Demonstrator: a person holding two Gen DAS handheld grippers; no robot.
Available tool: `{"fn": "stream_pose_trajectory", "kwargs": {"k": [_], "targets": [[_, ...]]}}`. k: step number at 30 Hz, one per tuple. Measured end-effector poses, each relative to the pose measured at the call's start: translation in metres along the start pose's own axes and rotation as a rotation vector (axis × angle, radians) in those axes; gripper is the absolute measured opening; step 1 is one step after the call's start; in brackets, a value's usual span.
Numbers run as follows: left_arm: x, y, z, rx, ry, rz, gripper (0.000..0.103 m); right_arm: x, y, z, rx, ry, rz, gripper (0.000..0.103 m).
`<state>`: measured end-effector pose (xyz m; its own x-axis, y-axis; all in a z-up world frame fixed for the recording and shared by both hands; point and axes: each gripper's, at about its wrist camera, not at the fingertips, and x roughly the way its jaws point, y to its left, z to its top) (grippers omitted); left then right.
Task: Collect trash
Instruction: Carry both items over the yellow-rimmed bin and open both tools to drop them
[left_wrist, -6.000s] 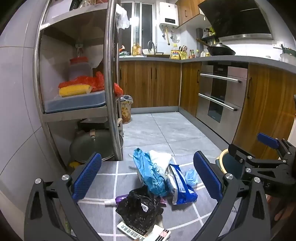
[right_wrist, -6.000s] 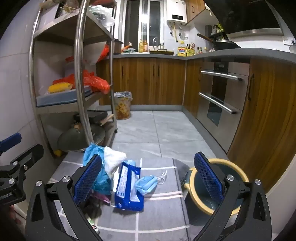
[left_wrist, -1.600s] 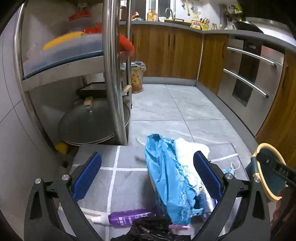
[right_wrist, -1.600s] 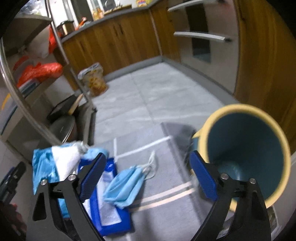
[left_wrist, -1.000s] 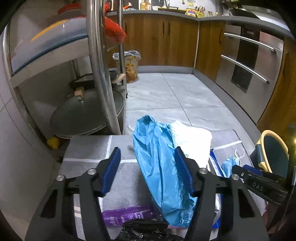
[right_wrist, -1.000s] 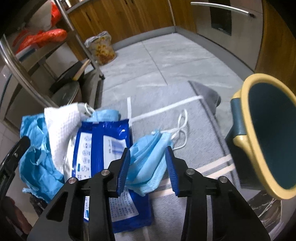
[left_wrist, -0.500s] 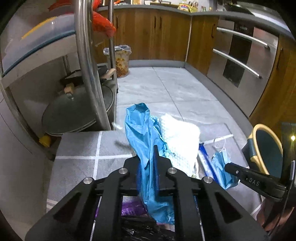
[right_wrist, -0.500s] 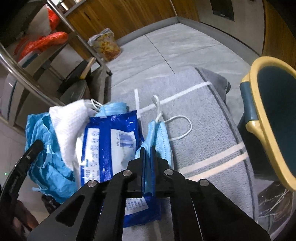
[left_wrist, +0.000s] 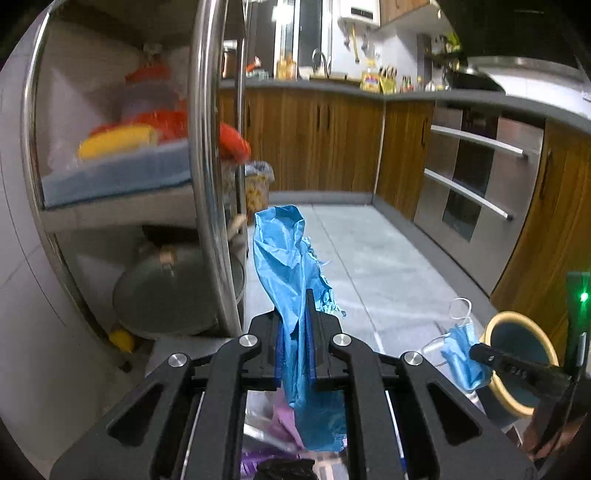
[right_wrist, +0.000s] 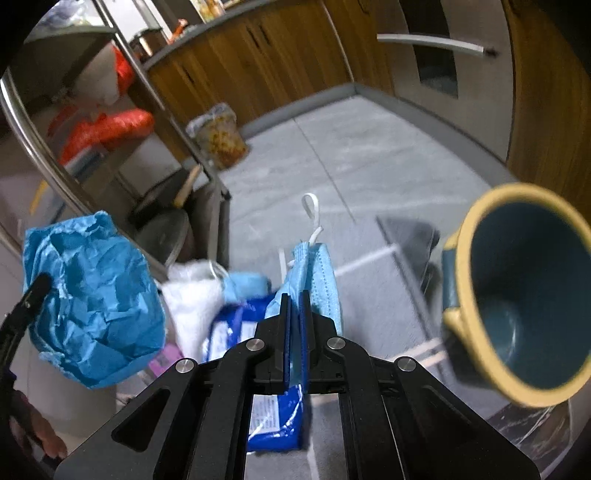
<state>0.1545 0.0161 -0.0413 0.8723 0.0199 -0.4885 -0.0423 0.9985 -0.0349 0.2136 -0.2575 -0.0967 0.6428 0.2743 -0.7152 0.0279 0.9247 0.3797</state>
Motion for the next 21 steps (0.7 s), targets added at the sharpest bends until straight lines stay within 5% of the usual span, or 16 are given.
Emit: {"fn": "stream_pose_trajectory", "kwargs": {"k": [11,21], "targets": [[-0.025,-0.044,0.034,-0.035,-0.107,-0.156,0.009,-0.075,-0.036,0.064,-0.01,-0.113,-0.018,0.005],[-0.005,-0.132,0.025,0.025,-0.052,-0.356,0.009,-0.113,-0.116,0.064,0.051,-0.198,-0.164,0.005]]}}
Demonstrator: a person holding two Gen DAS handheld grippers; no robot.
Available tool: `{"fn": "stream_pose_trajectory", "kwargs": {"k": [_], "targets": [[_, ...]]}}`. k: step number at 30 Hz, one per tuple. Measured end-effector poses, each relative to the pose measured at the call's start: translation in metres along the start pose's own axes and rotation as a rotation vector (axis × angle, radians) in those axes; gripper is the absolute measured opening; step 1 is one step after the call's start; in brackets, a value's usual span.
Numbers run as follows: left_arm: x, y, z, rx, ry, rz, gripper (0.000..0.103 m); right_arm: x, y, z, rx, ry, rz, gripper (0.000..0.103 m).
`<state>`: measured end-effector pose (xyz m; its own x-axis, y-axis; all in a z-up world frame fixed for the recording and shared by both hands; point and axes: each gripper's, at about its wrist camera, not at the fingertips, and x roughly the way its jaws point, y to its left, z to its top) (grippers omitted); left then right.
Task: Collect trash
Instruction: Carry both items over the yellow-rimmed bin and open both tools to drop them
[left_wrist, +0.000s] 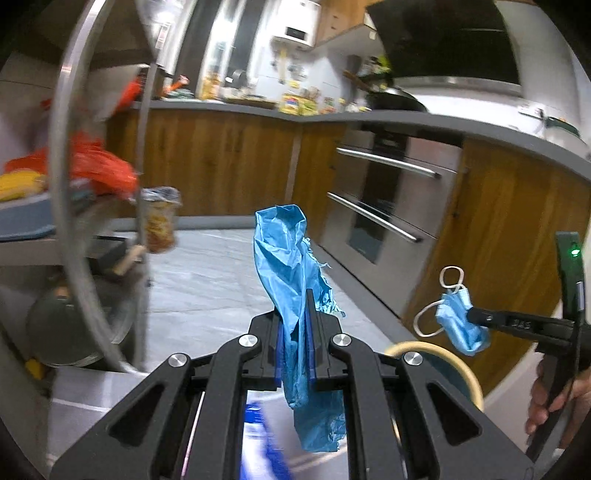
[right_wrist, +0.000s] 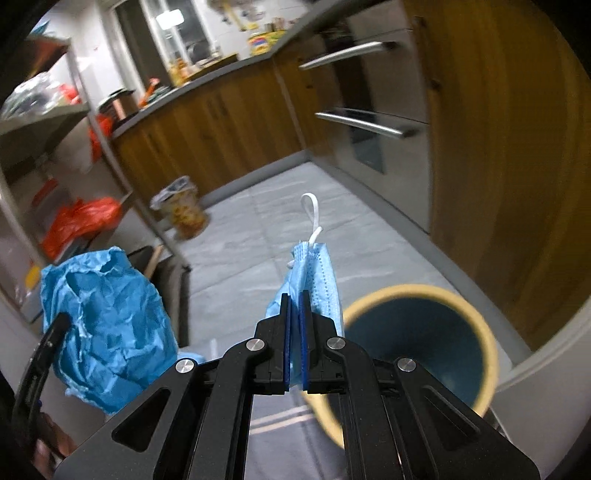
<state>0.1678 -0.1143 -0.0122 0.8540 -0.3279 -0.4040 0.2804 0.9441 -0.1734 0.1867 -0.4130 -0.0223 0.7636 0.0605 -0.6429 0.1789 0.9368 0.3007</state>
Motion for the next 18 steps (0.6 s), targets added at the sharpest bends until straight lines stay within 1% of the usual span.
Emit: {"fn": "stream_pose_trajectory", "kwargs": {"k": [5,7,10,14,15,18], "targets": [[0.037,-0.043,-0.016,-0.033,0.105,-0.225,0.009,0.01,-0.042,-0.001,0.053,0.016,-0.096,0.005],[0.051,-0.062,-0.024,-0.037,0.148,-0.293,0.009,0.013,-0.054,-0.002,0.071,0.026,-0.115,0.005],[0.071,-0.09,-0.036,-0.003,0.191,-0.336,0.009,0.016,-0.065,-0.005,0.076,0.036,-0.145,0.005],[0.096,-0.11,-0.051,0.005,0.246,-0.358,0.009,0.023,-0.083,-0.009,0.109,0.07,-0.165,0.005],[0.101,-0.115,-0.056,0.008,0.26,-0.361,0.009,0.028,-0.092,-0.011,0.127,0.089,-0.168,0.005],[0.118,-0.127,-0.069,0.065,0.295,-0.344,0.009,0.037,-0.106,-0.017,0.152,0.129,-0.184,0.006]]}}
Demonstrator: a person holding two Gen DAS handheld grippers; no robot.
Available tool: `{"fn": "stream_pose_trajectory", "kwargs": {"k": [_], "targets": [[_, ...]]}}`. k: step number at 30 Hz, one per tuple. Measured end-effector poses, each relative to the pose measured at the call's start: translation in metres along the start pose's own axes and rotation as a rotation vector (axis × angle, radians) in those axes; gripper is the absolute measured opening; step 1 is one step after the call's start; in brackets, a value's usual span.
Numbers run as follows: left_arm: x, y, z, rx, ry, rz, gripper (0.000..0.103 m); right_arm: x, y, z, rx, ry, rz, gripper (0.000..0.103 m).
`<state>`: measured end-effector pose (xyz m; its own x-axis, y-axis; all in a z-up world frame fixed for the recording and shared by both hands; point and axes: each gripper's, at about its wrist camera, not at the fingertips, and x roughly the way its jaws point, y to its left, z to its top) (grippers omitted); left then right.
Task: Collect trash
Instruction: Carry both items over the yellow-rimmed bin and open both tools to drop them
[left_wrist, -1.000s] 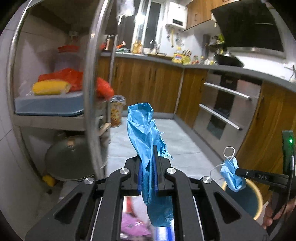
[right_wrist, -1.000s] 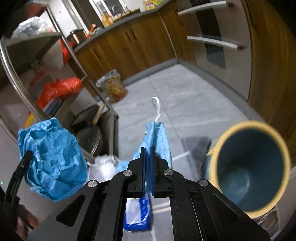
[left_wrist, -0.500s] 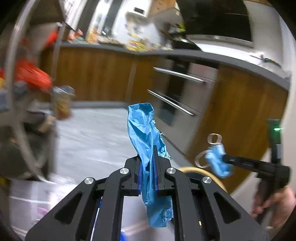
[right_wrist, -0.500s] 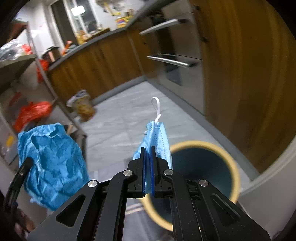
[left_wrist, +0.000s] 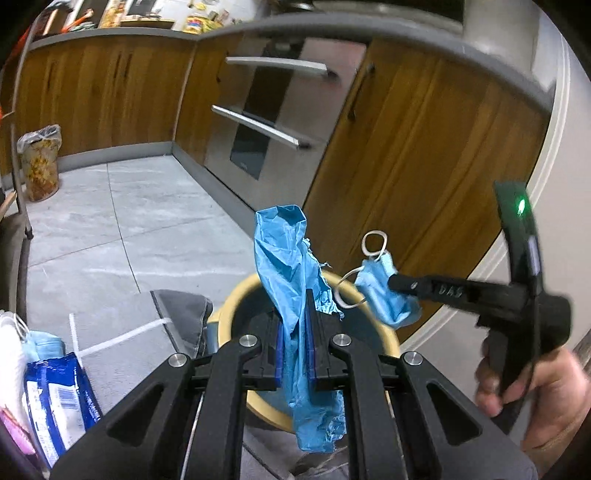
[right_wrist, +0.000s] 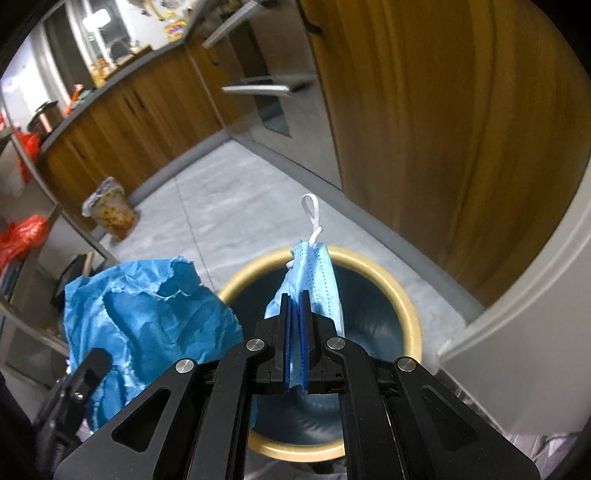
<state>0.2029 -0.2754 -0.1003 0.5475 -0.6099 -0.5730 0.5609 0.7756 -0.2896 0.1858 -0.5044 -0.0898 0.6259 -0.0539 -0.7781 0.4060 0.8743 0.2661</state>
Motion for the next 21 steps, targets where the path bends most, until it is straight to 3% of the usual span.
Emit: {"fn": "stream_pose_trajectory", "kwargs": {"k": [6,9,11,16,21], "targets": [[0.024,-0.011,-0.011,0.077,0.042,0.049,0.009,0.016,-0.008,-0.008,-0.009,0.042,-0.035,0.006],[0.019,-0.012,-0.016,0.069,0.038,0.049,0.017,0.019,-0.008,-0.009,-0.014,0.047,-0.041,0.006],[0.016,-0.012,-0.017,0.065,0.03,0.054,0.031,0.02,-0.01,-0.01,-0.014,0.05,-0.047,0.011],[0.012,-0.007,-0.018,0.05,0.017,0.072,0.047,0.017,-0.01,-0.011,-0.013,0.034,-0.062,0.032],[0.005,-0.003,-0.015,0.04,0.0,0.092,0.058,0.013,-0.011,-0.011,-0.007,0.018,-0.064,0.044]]}}
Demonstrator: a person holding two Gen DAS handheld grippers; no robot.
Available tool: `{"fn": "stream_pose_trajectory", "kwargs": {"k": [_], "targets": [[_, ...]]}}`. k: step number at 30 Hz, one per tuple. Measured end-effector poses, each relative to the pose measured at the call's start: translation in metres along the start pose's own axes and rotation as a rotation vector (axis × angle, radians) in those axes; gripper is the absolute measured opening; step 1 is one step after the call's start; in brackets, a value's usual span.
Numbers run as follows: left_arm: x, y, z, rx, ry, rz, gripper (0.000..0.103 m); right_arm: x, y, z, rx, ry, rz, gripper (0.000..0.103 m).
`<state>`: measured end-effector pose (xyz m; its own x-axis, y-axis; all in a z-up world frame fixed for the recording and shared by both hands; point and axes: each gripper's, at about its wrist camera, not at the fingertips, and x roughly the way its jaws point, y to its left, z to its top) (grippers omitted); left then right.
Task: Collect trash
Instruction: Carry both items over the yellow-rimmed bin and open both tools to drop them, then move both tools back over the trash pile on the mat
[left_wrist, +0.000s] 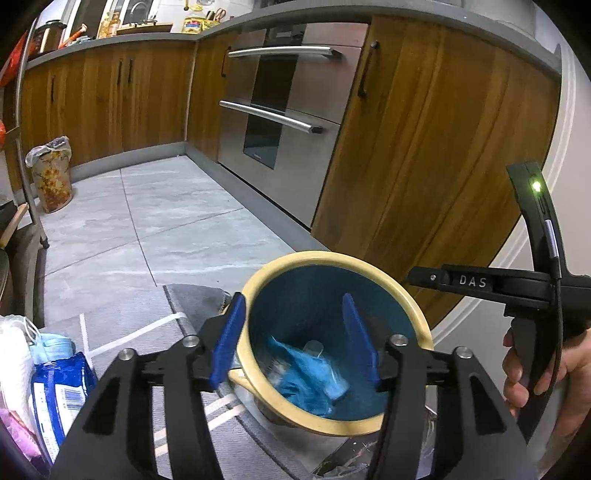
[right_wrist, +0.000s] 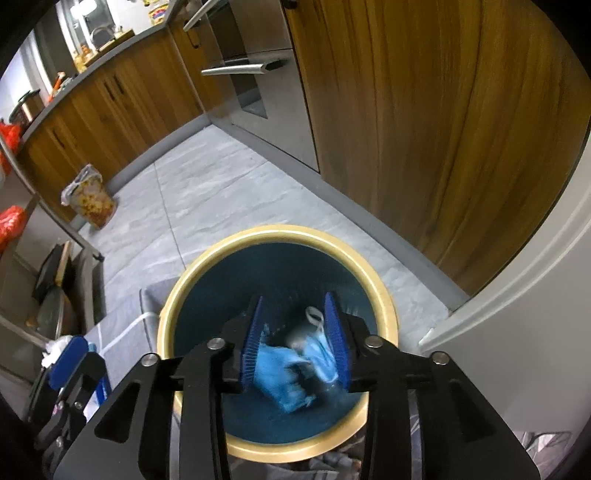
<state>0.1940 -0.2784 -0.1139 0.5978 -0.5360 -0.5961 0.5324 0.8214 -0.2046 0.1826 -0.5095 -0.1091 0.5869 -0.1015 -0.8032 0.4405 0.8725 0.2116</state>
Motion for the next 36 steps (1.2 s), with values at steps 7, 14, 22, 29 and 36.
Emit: {"fn": "stream_pose_trajectory", "kwargs": {"k": [7,14,22,29,36], "targets": [[-0.014,0.004,0.001,0.016,-0.041,0.052,0.085,-0.016,0.004,0.004,0.0,-0.088,-0.021,0.075],[-0.027,0.013,0.005,0.014,-0.081,0.118,0.097,-0.033,0.011,0.008,-0.002,-0.192,-0.03,0.091],[-0.046,0.021,0.006,0.024,-0.109,0.157,0.097,-0.061,0.029,0.007,-0.033,-0.337,-0.02,0.098],[-0.073,0.034,0.008,0.009,-0.144,0.188,0.097,-0.072,0.054,0.006,-0.08,-0.382,-0.003,0.098],[-0.104,0.052,0.008,-0.012,-0.176,0.237,0.097,-0.077,0.089,0.001,-0.132,-0.375,0.093,0.098]]}}
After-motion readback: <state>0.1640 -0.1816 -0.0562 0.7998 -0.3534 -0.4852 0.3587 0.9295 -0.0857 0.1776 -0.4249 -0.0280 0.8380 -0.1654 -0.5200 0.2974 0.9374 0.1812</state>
